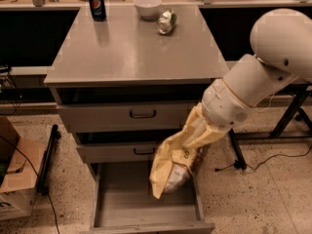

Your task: Place brown chip bag into bottom drawer

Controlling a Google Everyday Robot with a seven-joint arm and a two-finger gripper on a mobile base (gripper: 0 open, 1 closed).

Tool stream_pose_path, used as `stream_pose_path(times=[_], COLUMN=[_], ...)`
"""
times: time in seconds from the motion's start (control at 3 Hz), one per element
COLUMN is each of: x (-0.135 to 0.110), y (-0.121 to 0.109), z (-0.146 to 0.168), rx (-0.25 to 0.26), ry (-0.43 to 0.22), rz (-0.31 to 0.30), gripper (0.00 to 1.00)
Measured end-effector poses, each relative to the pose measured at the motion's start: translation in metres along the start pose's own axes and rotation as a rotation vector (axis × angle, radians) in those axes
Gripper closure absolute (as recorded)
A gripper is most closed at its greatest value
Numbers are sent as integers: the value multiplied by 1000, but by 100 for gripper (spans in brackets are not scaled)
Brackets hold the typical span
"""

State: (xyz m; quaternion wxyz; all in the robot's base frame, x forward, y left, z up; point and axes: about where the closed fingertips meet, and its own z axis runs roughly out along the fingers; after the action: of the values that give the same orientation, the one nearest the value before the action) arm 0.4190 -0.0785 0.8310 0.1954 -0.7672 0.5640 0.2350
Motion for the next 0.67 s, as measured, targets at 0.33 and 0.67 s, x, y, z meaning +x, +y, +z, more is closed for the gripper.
stream_pose_path(times=[0.33, 0.67], x=[43, 73], y=[33, 33], z=[36, 87], rx=[-92, -140], ry=[72, 147], rz=[86, 166], gripper=[100, 100])
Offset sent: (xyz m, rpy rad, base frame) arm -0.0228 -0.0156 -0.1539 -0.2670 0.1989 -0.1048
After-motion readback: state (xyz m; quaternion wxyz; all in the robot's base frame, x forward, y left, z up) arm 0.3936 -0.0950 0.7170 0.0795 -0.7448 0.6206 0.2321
